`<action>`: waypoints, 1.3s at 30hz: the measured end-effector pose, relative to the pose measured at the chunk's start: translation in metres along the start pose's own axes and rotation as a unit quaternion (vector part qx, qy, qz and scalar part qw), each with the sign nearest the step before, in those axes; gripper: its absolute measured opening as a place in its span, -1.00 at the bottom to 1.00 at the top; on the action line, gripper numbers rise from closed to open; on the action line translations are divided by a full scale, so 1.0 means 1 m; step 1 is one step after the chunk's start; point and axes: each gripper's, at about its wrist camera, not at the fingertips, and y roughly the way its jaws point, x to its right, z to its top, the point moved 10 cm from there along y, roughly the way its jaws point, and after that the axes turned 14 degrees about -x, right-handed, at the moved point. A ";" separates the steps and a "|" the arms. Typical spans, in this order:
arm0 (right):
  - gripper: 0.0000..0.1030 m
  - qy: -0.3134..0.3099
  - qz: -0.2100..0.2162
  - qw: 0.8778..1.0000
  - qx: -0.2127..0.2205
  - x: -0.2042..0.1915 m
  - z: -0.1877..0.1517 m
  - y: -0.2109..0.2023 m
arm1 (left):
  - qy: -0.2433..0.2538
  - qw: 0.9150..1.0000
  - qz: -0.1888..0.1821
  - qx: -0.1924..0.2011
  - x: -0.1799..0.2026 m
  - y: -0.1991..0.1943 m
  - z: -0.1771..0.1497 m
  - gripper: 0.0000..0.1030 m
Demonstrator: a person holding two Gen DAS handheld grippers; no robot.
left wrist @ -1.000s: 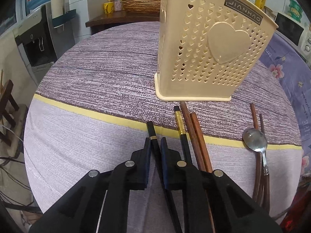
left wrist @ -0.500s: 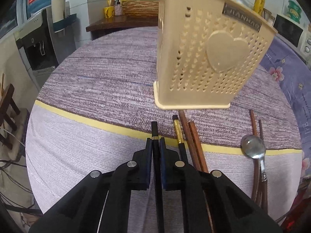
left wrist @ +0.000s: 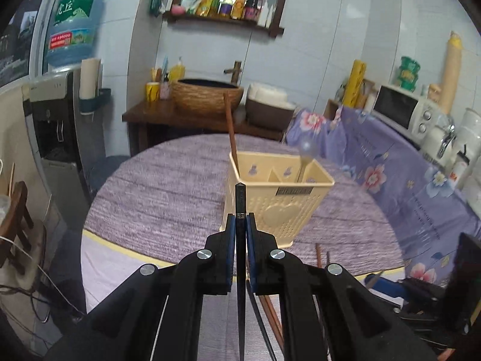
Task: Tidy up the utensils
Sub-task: 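Lift chopstick and spoon into the cream holder and open both tools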
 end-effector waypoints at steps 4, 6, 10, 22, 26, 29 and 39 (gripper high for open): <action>-0.26 0.000 0.010 1.000 0.003 -0.003 0.006 0.001 | -0.011 1.000 -0.013 0.019 -0.004 -0.012 0.004 -0.84; -0.26 -0.002 0.011 1.000 0.004 -0.004 0.009 0.002 | -0.015 1.000 -0.013 0.025 -0.006 -0.013 0.004 -0.84; -0.26 -0.006 0.013 1.000 0.004 -0.006 0.013 0.005 | -0.018 0.999 -0.021 0.027 -0.008 -0.012 0.005 -0.84; -0.26 -0.045 0.010 0.998 0.053 -0.020 0.087 -0.027 | 0.008 0.996 -0.048 0.070 0.007 -0.054 0.058 -0.84; -0.26 -0.049 0.008 0.993 0.108 -0.025 0.160 -0.059 | 0.021 0.990 -0.054 0.126 0.025 -0.092 0.119 -0.84; -0.26 -0.050 -0.019 0.988 0.142 -0.022 0.207 -0.068 | 0.027 0.985 -0.046 0.163 0.036 -0.104 0.159 -0.84; -0.26 -0.035 -0.088 0.987 0.130 0.013 0.221 0.007 | 0.000 0.987 0.007 0.162 0.022 -0.027 0.169 -0.84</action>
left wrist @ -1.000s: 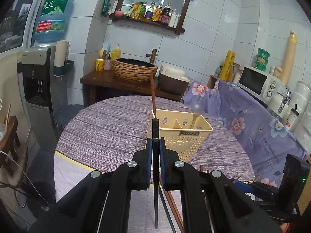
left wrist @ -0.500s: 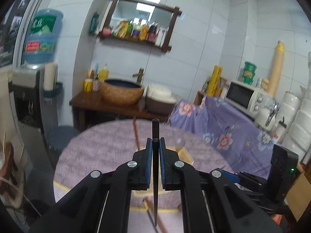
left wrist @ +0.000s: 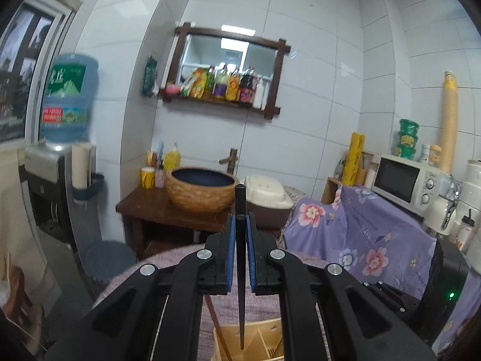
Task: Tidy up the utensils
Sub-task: 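Lift chopstick and spoon into the cream holder and open both tools, then move both tools back toward the remaining chopsticks and spoons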
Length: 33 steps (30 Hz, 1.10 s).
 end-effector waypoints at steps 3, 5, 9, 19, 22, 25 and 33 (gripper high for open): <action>-0.26 0.013 -0.001 1.000 -0.015 0.008 -0.023 0.019 | -0.011 1.000 0.005 -0.022 -0.010 0.018 -0.027 -0.84; -0.26 0.011 -0.003 1.000 -0.025 0.009 -0.038 0.028 | -0.012 0.999 0.001 -0.038 -0.012 0.027 -0.043 -0.84; -0.26 -0.006 -0.022 0.999 -0.031 0.006 -0.059 0.035 | -0.017 0.998 0.004 -0.061 -0.017 0.041 -0.072 -0.84; -0.23 -0.021 -0.045 0.998 -0.036 0.008 -0.079 0.045 | -0.022 0.996 0.004 -0.086 -0.022 0.052 -0.093 -0.84; 0.17 -0.017 -0.050 0.998 -0.022 0.008 -0.081 0.037 | -0.027 0.996 0.001 -0.081 -0.024 0.045 -0.091 -0.70; 0.30 -0.015 -0.050 0.999 -0.007 0.008 -0.084 0.022 | -0.035 0.996 -0.009 -0.077 -0.026 0.034 -0.095 -0.04; 0.65 -0.017 -0.073 0.997 -0.032 0.015 -0.127 -0.019 | -0.024 0.993 0.009 -0.113 -0.033 0.010 -0.152 0.49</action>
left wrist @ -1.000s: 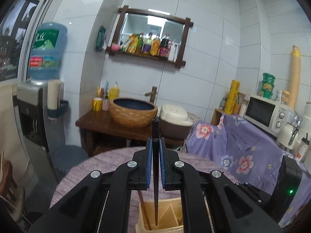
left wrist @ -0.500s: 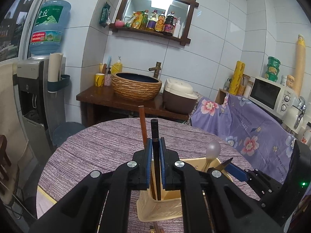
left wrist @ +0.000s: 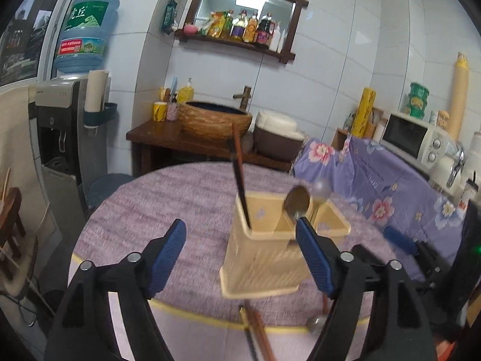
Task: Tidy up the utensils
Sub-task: 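Move both tools back toward the remaining chopsticks and spoons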
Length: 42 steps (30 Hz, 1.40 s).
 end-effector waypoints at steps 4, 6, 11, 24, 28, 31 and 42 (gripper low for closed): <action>0.67 0.010 -0.013 0.999 -0.041 0.015 -0.043 -0.006 | 0.007 0.999 0.015 -0.051 -0.008 0.009 -0.046 0.51; 0.67 0.022 -0.027 0.997 -0.063 0.026 -0.069 -0.007 | 0.005 0.997 0.021 -0.073 -0.013 0.013 -0.070 0.51; 0.67 0.060 -0.038 0.990 -0.120 0.048 -0.127 -0.002 | 0.002 0.992 0.026 -0.123 -0.021 0.024 -0.116 0.35; 0.67 0.071 -0.014 0.987 -0.144 0.029 -0.163 0.001 | 0.021 0.981 -0.001 -0.191 0.009 0.044 -0.171 -0.20; 0.67 0.072 -0.013 0.987 -0.144 0.027 -0.163 0.001 | 0.026 0.979 -0.001 -0.201 0.016 0.049 -0.177 -0.28; 0.67 0.073 -0.012 0.987 -0.145 0.026 -0.163 0.002 | 0.034 0.978 0.005 -0.206 0.019 0.054 -0.179 -0.29; 0.59 0.067 -0.012 0.986 -0.152 0.024 -0.163 0.004 | 0.065 0.975 0.051 -0.206 0.016 0.061 -0.176 -0.46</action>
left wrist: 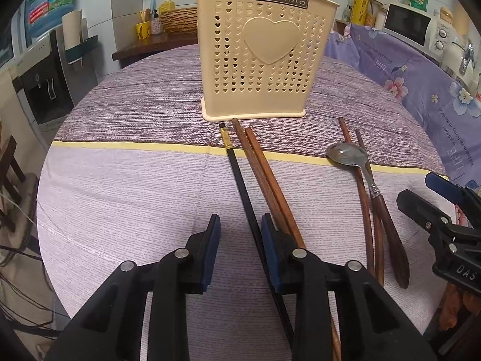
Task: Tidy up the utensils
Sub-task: 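Move both tools back toward the remaining chopsticks and spoons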
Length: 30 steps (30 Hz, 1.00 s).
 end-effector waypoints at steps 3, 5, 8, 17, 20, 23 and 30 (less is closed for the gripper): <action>0.57 0.001 0.009 1.000 -0.003 -0.002 0.002 0.002 | -0.006 1.000 0.004 -0.001 -0.012 -0.001 0.000 -0.46; 0.57 -0.002 0.016 1.000 -0.008 -0.005 0.003 0.005 | -0.012 1.000 0.000 -0.003 -0.020 -0.001 0.001 -0.46; 0.57 -0.012 0.019 1.000 -0.019 -0.013 0.007 0.013 | -0.017 1.000 0.001 -0.005 -0.026 0.000 0.002 -0.46; 0.57 -0.043 -0.020 0.997 -0.063 -0.029 0.035 0.038 | -0.019 1.000 -0.008 -0.012 -0.027 0.006 0.017 -0.46; 0.56 -0.044 -0.034 0.995 -0.083 -0.030 0.041 0.048 | -0.020 1.000 -0.013 -0.014 -0.029 0.008 0.022 -0.46; 0.41 -0.052 -0.045 0.993 -0.097 -0.033 0.043 0.056 | -0.021 0.999 -0.020 -0.015 -0.030 0.009 0.025 -0.46; 0.17 -0.054 -0.052 0.991 -0.114 -0.035 0.044 0.067 | -0.015 0.999 -0.031 -0.016 -0.034 0.010 0.029 -0.46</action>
